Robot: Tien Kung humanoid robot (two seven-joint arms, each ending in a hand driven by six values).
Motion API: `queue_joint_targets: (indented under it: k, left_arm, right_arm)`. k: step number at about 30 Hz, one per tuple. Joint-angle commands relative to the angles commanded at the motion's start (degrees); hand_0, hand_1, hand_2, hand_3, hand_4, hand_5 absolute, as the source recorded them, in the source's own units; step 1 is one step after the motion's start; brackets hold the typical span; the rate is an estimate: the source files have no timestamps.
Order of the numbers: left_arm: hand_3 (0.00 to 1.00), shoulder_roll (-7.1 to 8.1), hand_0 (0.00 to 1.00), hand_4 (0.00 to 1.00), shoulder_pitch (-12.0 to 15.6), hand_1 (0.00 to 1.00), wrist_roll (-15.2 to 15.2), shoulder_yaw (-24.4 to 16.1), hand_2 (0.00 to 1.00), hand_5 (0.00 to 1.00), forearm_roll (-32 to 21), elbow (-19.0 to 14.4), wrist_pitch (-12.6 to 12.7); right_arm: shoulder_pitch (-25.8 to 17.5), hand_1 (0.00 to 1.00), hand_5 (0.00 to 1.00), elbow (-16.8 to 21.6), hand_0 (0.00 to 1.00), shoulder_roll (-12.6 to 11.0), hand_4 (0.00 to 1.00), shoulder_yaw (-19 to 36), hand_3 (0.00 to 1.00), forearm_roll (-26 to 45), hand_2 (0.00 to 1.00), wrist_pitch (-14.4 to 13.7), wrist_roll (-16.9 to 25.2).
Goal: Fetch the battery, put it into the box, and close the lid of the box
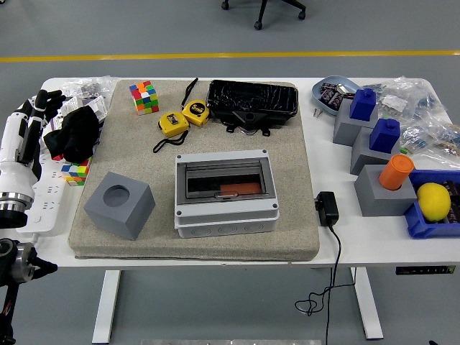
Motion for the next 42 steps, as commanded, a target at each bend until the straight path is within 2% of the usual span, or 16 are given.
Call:
queue_joint_targets:
  k: [2, 3, 8, 9, 14, 15, 19, 24, 32, 33, 38, 39, 42]
  left_arm:
    - [0.699, 0.01, 0.916, 0.998, -0.2, 0.875, 0.0, -0.2, 0.783, 0.981, -0.2, 0.0, 0.7]
    - [0.663, -0.01, 0.875, 0.998, -0.3, 0.849, -0.1, -0.3, 0.753, 0.975, -0.3, 0.1, 1.0]
    - [0.663, -0.22, 0.875, 0.998, -0.3, 0.849, 0.2, -0.8, 0.753, 0.975, -0.3, 0.1, 2.3]
    - [0.66, -0.22, 0.818, 0.952, -0.3, 0.812, 0.3, -0.9, 0.736, 0.985, -0.3, 0.1, 2.4]
    - [0.66, -0.13, 0.818, 0.952, -0.5, 0.812, 0.6, -1.1, 0.736, 0.985, 0.0, 0.0, 2.3]
    - [0.65, -0.11, 0.795, 0.988, -0.5, 0.791, 0.6, -1.1, 0.724, 0.972, 0.1, 0.0, 2.3]
    - [0.65, -0.13, 0.795, 0.988, -0.7, 0.791, 0.6, -1.5, 0.724, 0.972, 0.2, -0.1, 2.2]
    - [0.653, -0.18, 0.785, 0.998, -0.9, 0.783, 1.2, -1.4, 0.718, 0.988, 1.3, -0.2, 0.8]
    - [0.651, -0.12, 0.783, 0.998, -1.3, 0.778, 1.2, -1.9, 0.717, 0.997, 1.3, -0.1, 0.6]
    - [0.664, -0.1, 0.779, 0.976, -1.3, 0.782, 1.1, -2.0, 0.719, 0.963, 1.3, -0.1, 0.5]
    - [0.664, -0.08, 0.779, 0.976, -1.6, 0.782, 0.7, -2.4, 0.719, 0.963, 1.4, 0.0, 0.2]
    - [0.705, -0.11, 0.781, 0.99, -1.6, 0.792, 0.7, -2.5, 0.749, 0.933, 1.4, 0.1, 0.2]
    - [0.705, -0.15, 0.781, 0.99, -1.7, 0.792, 0.7, -2.5, 0.749, 0.933, 1.6, 0.1, 0.2]
  right_arm:
    - [0.1, 0.803, 0.998, -0.1, 0.835, 0.1, 0.998, 0.3, 0.759, -0.1, 0.763, 0.1, 0.0]
    - [0.2, 0.802, 0.998, -0.1, 0.832, 0.1, 0.998, 0.4, 0.754, -0.1, 0.762, 0.1, 0.0]
    - [0.3, 0.802, 0.998, -0.5, 0.832, 0.4, 0.998, 1.3, 0.754, -0.3, 0.762, 0.4, -0.3]
    - [0.4, 0.8, 0.998, -0.5, 0.831, 0.4, 0.998, 1.4, 0.755, -0.2, 0.761, 0.5, -0.4]
    - [0.5, 0.8, 0.998, -0.8, 0.831, 0.6, 0.998, 1.6, 0.755, 0.2, 0.761, 1.1, -0.8]
    - [0.6, 0.799, 0.998, -0.8, 0.83, 0.7, 0.998, 1.6, 0.759, 0.2, 0.76, 1.1, -0.8]
    - [0.9, 0.799, 0.998, -0.9, 0.83, 0.7, 0.998, 1.9, 0.759, 0.3, 0.76, 1.2, -0.8]
    - [1.1, 0.799, 0.998, -1.0, 0.83, 0.8, 0.998, 2.4, 0.759, 0.3, 0.761, 1.3, -0.9]
    - [1.4, 0.798, 0.998, -1.1, 0.829, 1.1, 0.998, 3.2, 0.759, -0.1, 0.76, 1.4, -1.0]
    - [1.4, 0.798, 0.998, -1.1, 0.828, 1.1, 0.998, 3.2, 0.759, -0.1, 0.761, 1.4, -1.0]
    - [1.5, 0.798, 0.998, -1.1, 0.828, 1.1, 0.998, 3.4, 0.759, -0.1, 0.761, 1.4, -1.1]
    - [1.6, 0.798, 0.998, -1.1, 0.828, 1.2, 0.998, 3.5, 0.761, 0.0, 0.761, 1.4, -1.1]
    - [1.6, 0.798, 0.998, -1.2, 0.828, 1.2, 0.998, 3.7, 0.761, 0.0, 0.761, 1.5, -1.1]
